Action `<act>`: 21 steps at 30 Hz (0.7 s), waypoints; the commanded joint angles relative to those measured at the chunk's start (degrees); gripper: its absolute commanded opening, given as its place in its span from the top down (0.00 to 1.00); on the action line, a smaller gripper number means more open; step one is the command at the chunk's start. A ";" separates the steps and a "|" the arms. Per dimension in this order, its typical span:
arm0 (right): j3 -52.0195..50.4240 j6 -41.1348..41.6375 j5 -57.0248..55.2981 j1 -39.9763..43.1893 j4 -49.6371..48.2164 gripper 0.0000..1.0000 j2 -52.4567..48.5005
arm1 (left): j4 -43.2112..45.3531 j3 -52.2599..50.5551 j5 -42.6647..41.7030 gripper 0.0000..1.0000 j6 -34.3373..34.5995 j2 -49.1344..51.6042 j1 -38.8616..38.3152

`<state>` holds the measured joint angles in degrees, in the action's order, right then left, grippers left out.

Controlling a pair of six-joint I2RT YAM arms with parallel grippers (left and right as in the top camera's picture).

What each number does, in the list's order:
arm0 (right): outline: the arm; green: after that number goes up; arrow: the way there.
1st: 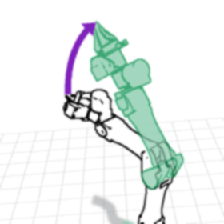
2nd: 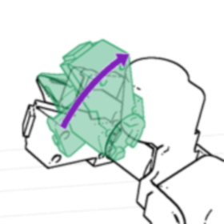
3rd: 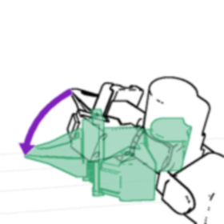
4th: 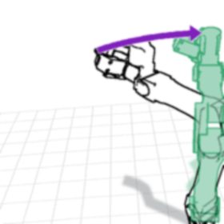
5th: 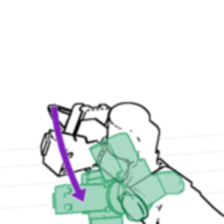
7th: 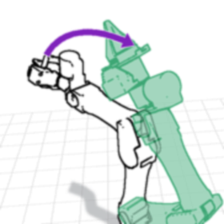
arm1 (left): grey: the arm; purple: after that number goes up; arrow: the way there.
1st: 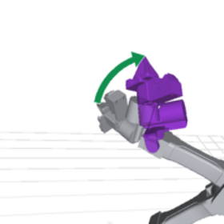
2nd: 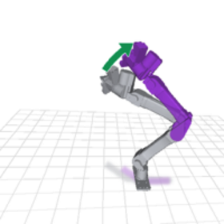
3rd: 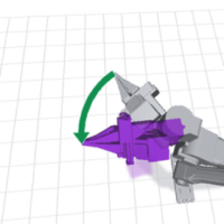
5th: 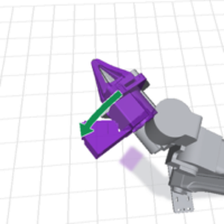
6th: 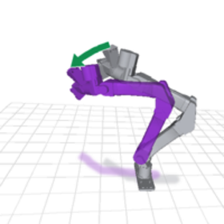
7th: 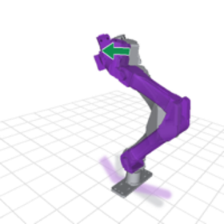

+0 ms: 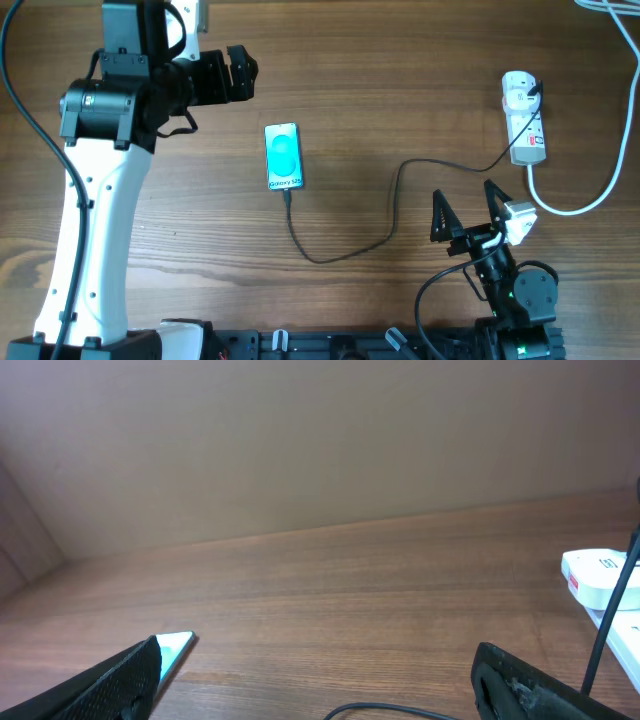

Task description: Plug charger to phone and switch on socket

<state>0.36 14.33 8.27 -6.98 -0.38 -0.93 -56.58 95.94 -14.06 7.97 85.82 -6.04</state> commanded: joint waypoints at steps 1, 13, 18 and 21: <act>-0.07 0.87 -0.79 -0.33 -0.09 0.00 0.66 | 2.75 -3.96 1.73 0.00 -3.02 -5.68 0.15; -0.07 0.85 -0.79 -0.33 -0.09 0.00 0.66 | 35.98 -50.21 1.73 0.00 -4.55 -40.48 3.72; -0.07 0.85 -0.79 -0.35 -0.09 0.00 0.66 | 47.12 -66.27 2.40 0.00 -4.76 -52.61 4.09; -0.07 0.85 -0.79 -0.33 -0.09 0.00 0.66 | 52.02 -74.27 2.84 0.00 -4.76 -59.06 4.09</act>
<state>0.36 14.33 8.27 -7.09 -0.36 -0.84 -8.47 29.78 -12.36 4.49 33.30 -2.22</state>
